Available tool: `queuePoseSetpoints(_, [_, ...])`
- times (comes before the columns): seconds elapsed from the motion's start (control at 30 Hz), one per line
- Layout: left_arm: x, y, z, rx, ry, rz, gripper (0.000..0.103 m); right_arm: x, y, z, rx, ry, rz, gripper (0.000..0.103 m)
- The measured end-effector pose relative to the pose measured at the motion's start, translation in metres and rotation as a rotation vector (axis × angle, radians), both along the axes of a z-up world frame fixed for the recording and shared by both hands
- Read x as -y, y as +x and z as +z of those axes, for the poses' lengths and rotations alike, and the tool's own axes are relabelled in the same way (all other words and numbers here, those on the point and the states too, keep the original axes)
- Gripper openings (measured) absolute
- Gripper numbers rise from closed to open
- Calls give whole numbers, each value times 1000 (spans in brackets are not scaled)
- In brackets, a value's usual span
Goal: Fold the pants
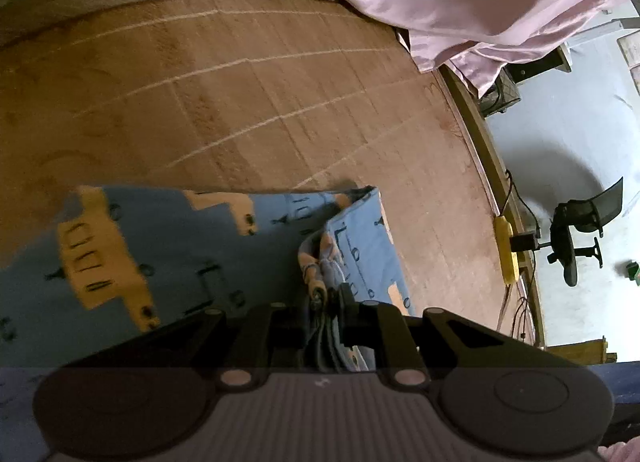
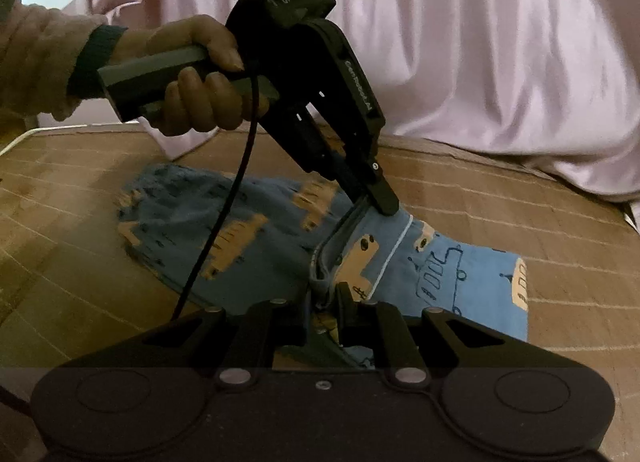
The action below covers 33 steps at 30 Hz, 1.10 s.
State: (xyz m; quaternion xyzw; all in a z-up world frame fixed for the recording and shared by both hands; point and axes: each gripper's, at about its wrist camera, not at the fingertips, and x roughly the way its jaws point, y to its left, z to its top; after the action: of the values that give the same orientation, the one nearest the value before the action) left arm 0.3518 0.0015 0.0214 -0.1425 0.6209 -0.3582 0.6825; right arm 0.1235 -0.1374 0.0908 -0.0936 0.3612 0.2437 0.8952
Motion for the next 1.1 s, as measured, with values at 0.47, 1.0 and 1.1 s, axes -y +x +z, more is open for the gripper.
queuePoseSetpoints(0.47, [-61, -5, 6, 13, 29, 47, 14, -36, 12, 2, -42, 79, 108, 13])
queuePoseSetpoints(1.0, [-103, -12, -30, -24, 95, 180, 16, -57, 28, -36, -169, 171, 142, 27])
queuePoseSetpoints(1.1, [-107, -16, -32, -12, 109, 204, 25, -61, 23, -39, -182, 180, 175, 58])
